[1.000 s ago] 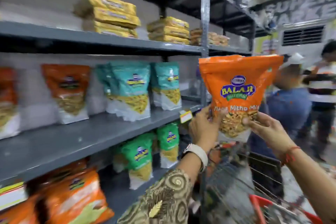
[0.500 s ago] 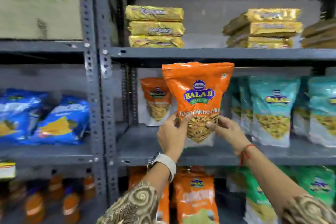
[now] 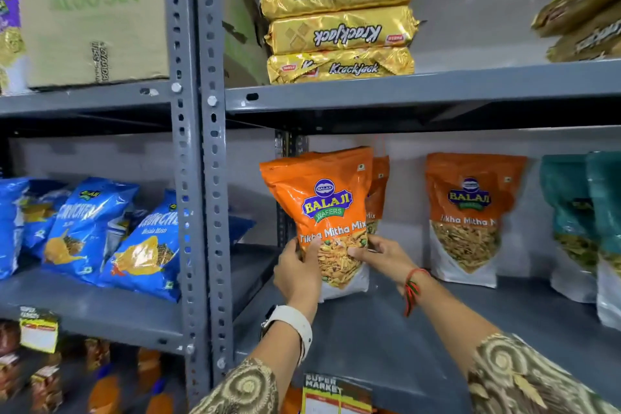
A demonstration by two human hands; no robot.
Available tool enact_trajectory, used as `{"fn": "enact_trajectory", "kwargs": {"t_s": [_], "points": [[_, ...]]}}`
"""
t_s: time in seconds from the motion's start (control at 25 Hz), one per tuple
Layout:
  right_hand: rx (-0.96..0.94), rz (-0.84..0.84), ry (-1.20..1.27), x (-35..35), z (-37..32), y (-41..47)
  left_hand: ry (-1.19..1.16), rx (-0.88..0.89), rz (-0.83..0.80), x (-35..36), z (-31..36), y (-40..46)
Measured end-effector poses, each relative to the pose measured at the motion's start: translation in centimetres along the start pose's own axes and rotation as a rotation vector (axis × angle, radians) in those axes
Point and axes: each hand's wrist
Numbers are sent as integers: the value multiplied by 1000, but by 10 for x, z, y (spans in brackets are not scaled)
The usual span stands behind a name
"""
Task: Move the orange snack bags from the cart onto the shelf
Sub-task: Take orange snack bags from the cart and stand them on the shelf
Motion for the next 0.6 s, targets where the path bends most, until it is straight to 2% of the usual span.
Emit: {"fn": "enact_trajectory", "kwargs": {"t_s": [0.24,0.4,0.48,0.6], "points": [[38,-66,91,11,28,44,64,-25,97,19,-15,28],[22,-73,63,12,34,47,100,12,56,26,-21,34],[-5,-16,2,11,27,37,89,-1,63,21,-18,34],[-77,153,-61,4,1,4,-58,41,157,7,7,14]]}}
Point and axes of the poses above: each hand's wrist, its own y-axis towards the middle knuckle, its own x-axis out of the palm, z = x × y, and after that the axes turned 9 degrees about y, right-handed
